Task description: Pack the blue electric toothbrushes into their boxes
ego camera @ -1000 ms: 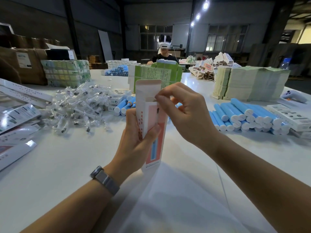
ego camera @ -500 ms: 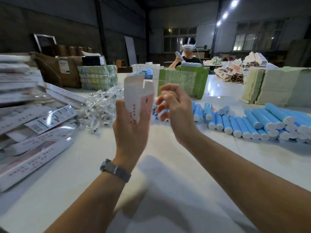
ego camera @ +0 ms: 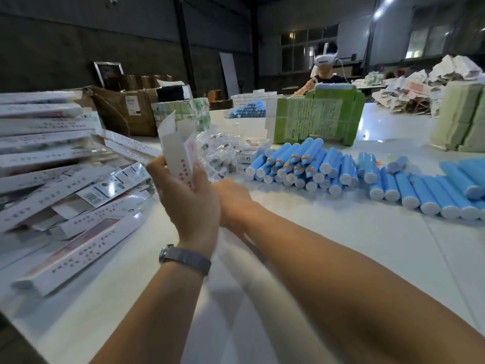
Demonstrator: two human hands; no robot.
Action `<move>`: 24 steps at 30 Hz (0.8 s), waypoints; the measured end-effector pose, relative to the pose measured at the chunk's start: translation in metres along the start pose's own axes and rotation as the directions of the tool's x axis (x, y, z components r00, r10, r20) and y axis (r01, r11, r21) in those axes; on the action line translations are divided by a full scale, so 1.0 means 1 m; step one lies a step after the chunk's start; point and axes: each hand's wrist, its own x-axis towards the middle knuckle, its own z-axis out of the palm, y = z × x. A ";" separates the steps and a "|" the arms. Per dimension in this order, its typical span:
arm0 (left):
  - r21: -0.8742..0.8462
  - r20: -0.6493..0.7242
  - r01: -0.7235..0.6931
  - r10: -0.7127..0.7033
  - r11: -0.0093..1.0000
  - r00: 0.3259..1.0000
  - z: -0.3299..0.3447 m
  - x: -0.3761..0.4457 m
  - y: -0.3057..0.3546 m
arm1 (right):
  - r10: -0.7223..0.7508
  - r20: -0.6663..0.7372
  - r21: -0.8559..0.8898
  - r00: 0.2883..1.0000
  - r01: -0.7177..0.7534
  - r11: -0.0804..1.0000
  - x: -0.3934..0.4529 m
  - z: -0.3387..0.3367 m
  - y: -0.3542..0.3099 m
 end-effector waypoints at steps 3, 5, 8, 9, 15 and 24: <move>-0.034 0.004 0.008 -0.008 0.999 1.000 0.000 0.000 0.003 | 0.012 0.023 0.156 1.000 -0.016 0.988 0.001 -0.013 0.013; -0.074 0.023 0.020 -0.018 0.997 1.000 0.000 -0.002 0.005 | 0.037 -0.047 0.301 0.998 -0.021 0.953 -0.007 -0.032 0.027; -0.199 0.160 0.055 -0.023 0.979 0.987 0.004 -0.012 0.016 | 0.105 -0.303 0.420 0.947 0.034 0.907 -0.031 -0.075 0.048; -0.241 0.227 0.078 -0.021 0.967 0.974 0.005 -0.018 0.021 | 0.151 -0.392 0.479 0.908 0.061 0.876 -0.042 -0.091 0.055; -0.379 0.586 0.078 0.174 0.922 0.791 0.008 -0.059 0.036 | 0.216 -0.551 0.720 0.806 0.328 0.612 -0.136 -0.182 0.062; -0.444 0.595 -0.056 0.341 0.894 0.728 0.005 -0.076 0.048 | 0.035 -0.790 0.440 0.612 0.527 0.727 -0.190 -0.191 0.037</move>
